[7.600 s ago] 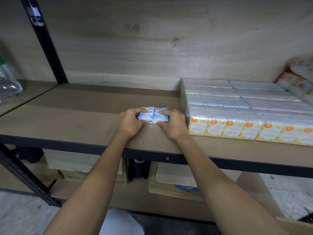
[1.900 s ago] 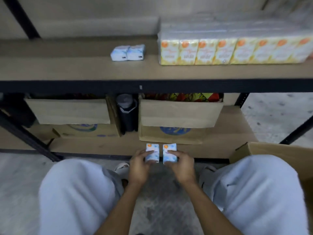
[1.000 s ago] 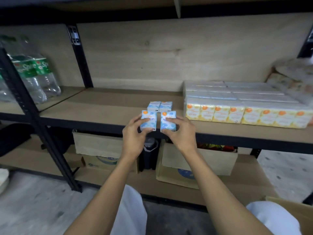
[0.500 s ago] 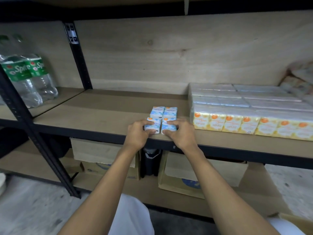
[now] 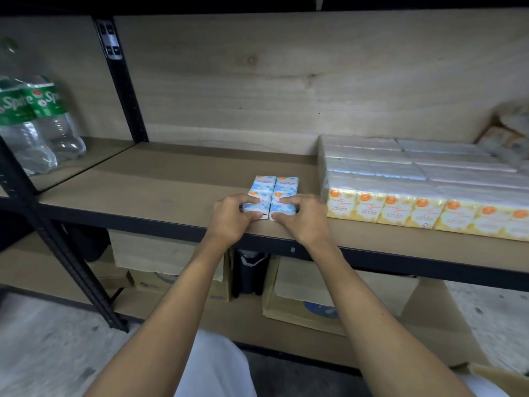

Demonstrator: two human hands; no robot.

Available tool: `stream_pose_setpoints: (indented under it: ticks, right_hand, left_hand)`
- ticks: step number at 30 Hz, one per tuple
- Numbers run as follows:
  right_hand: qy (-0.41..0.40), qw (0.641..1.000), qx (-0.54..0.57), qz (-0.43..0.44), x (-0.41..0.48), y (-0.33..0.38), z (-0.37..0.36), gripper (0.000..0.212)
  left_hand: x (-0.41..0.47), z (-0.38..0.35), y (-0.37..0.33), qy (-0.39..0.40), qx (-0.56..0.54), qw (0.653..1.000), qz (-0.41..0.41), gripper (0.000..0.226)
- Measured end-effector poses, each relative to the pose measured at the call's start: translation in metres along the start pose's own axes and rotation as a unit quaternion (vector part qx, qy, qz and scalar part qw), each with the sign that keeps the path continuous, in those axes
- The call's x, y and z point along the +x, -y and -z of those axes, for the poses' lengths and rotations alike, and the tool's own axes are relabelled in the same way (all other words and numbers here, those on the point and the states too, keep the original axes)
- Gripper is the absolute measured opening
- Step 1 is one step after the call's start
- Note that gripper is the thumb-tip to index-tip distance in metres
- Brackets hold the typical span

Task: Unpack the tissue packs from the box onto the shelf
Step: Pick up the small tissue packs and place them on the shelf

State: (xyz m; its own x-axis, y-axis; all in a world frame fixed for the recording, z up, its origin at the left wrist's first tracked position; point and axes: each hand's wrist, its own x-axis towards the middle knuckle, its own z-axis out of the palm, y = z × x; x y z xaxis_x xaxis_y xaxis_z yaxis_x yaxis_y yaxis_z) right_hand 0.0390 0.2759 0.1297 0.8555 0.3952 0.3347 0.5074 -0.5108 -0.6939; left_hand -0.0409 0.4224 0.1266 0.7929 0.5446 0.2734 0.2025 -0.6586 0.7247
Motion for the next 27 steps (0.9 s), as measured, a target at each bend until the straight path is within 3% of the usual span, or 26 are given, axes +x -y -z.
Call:
stream_pose_setpoints:
  ticks: [27]
  right_hand:
    - [-0.004, 1.0, 0.013, -0.002, 0.0052, -0.0063, -0.0063, 0.046]
  left_hand:
    - [0.0019, -0.0013, 0.0018, -0.008, -0.019, 1.0, -0.004, 0.035]
